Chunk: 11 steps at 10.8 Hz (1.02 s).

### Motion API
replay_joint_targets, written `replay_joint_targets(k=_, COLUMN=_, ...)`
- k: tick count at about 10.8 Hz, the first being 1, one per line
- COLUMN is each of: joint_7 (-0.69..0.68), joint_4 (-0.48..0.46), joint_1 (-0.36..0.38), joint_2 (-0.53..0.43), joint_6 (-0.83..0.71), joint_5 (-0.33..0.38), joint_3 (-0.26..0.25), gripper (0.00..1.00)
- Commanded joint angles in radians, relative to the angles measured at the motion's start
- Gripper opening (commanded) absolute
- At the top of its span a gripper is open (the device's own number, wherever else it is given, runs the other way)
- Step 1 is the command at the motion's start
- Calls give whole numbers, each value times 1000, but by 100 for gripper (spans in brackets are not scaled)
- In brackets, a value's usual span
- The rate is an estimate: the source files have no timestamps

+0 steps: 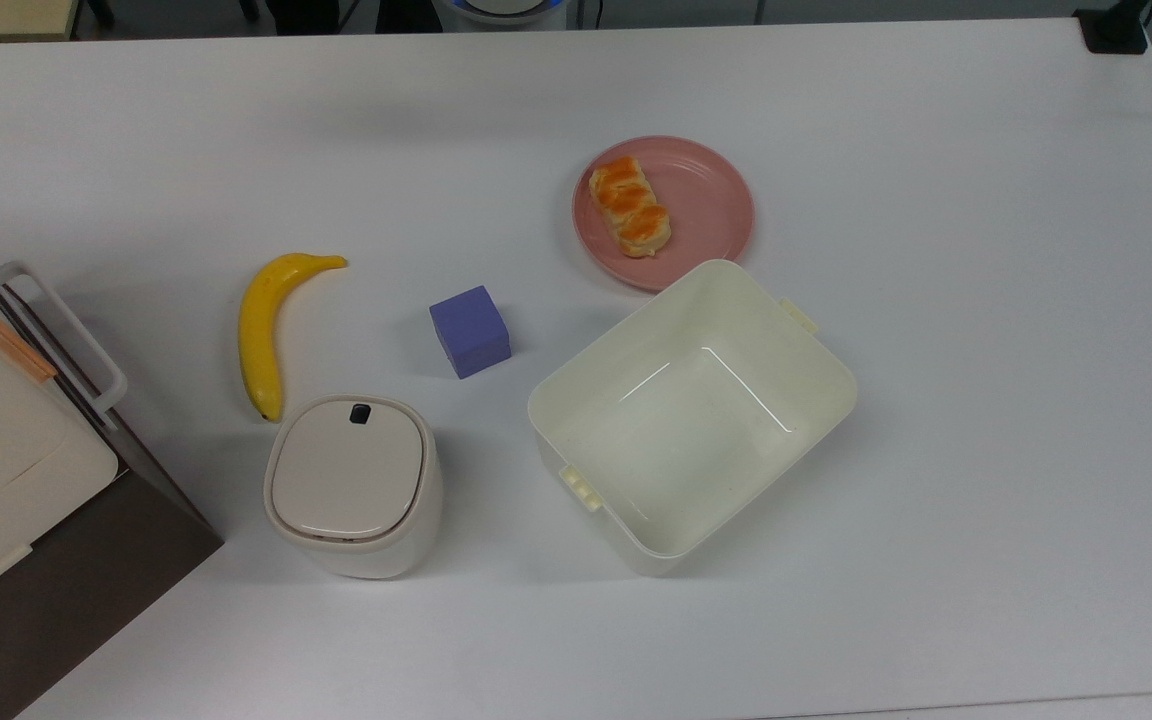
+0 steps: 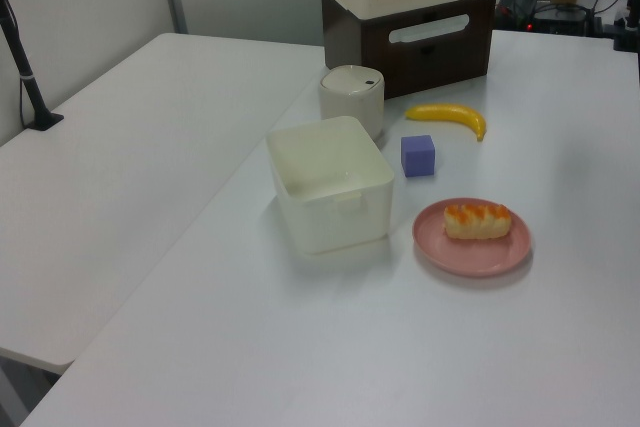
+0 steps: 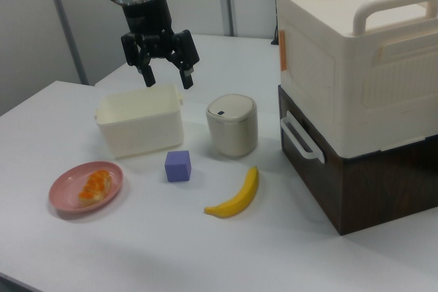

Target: Put the bread on a plate

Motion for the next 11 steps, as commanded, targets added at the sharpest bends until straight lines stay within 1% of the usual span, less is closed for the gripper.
replay_joint_targets(k=1, joint_7=-22, joint_4=1, joint_1=18, joint_2=-6, joint_6=-21, joint_5=20, joint_3=-12, gripper=100)
replay_joint_targets(k=3, joint_7=-22, joint_4=-4, joint_1=11, joint_2=0, joint_6=-11, joint_5=67, joint_3=-13, gripper=100)
replay_joint_targets(k=4, joint_7=-20, joint_4=-4, joint_1=11, joint_2=0, joint_6=-12, joint_5=75, joint_3=-13, gripper=100)
replay_joint_targets(k=11, joint_7=-14, joint_4=-5, joint_1=17, joint_2=6, joint_6=-6, joint_5=79, joint_3=-15, gripper=100)
